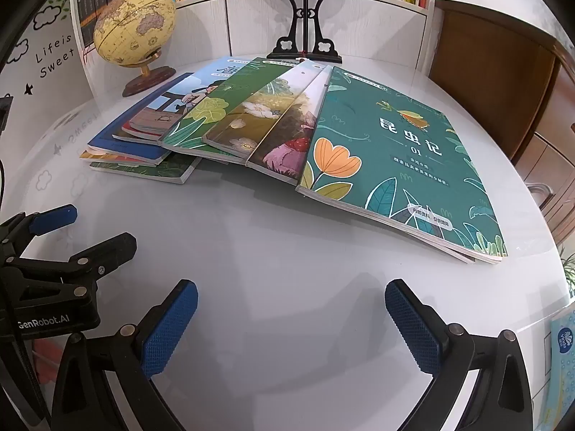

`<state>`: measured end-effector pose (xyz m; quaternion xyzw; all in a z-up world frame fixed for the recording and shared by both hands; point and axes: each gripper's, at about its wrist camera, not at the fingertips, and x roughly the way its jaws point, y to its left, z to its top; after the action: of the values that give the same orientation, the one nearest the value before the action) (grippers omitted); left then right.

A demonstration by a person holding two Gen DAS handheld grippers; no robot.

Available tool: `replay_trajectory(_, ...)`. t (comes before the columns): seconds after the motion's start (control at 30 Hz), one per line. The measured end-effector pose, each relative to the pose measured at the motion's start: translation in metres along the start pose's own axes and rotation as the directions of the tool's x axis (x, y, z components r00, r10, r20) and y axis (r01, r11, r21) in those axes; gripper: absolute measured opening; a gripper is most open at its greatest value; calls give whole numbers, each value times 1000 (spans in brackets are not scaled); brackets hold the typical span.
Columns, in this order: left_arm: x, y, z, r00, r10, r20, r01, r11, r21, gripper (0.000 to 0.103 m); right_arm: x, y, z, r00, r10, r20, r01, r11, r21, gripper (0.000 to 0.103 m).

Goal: Organize books

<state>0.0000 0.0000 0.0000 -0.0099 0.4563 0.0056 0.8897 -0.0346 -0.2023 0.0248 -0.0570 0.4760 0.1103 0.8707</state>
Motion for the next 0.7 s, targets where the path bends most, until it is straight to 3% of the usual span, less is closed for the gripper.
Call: replay_trajectory(0.7,1,1,0,1000,-6,-1,6,1000,8,103,0,0,0,1000,1,0,-1,1000,0,103)
